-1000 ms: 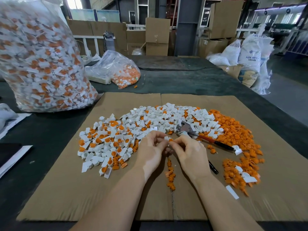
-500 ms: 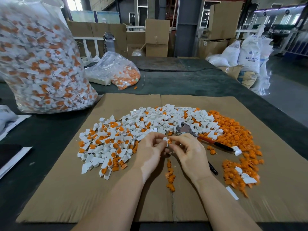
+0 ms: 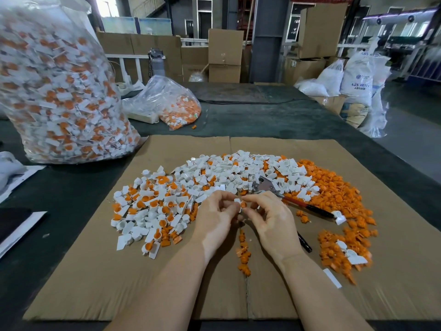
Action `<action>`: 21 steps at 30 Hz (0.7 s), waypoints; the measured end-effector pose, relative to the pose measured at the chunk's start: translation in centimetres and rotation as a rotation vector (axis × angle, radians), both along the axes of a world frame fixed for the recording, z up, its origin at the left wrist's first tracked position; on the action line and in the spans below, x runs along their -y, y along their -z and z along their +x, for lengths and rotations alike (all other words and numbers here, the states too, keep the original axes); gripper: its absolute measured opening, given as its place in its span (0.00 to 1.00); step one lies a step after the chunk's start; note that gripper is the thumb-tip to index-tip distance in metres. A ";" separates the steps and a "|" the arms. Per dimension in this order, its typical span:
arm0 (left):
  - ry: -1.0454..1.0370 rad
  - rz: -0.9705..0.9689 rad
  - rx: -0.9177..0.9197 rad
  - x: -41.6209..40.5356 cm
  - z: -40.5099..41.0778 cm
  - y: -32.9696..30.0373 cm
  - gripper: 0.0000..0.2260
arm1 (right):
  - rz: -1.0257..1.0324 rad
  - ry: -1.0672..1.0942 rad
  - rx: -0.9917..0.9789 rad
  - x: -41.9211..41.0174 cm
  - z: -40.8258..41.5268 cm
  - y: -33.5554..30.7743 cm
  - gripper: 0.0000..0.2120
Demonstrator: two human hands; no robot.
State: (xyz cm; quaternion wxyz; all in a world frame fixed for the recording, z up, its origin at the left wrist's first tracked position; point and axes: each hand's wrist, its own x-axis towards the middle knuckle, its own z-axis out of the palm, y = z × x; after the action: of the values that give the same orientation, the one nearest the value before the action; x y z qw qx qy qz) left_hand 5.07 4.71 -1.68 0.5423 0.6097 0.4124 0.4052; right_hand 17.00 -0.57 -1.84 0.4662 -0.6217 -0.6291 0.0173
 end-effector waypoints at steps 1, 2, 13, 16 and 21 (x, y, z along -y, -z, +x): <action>-0.002 0.010 -0.002 0.0 0.0 0.0 0.04 | -0.002 0.000 0.002 0.0 0.0 0.0 0.09; -0.006 0.021 -0.009 0.0 0.1 0.0 0.04 | -0.004 0.000 0.003 0.0 0.0 0.0 0.09; -0.050 -0.050 0.020 -0.3 0.5 -0.5 0.06 | -0.292 0.528 0.264 0.0 1.6 -1.1 0.21; -0.054 -0.072 0.041 -0.4 0.7 -0.6 0.06 | -0.660 0.654 0.351 0.0 2.7 -1.7 0.27; -0.059 -0.093 0.043 -0.5 0.8 -0.7 0.05 | -0.865 0.607 0.361 -0.4 3.2 -2.4 0.25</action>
State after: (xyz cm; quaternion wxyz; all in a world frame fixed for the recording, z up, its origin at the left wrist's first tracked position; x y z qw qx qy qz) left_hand 5.83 5.17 -0.99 0.5667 0.5624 0.4368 0.4144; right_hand 20.19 -0.13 0.58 0.0377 -0.9027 -0.4275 0.0321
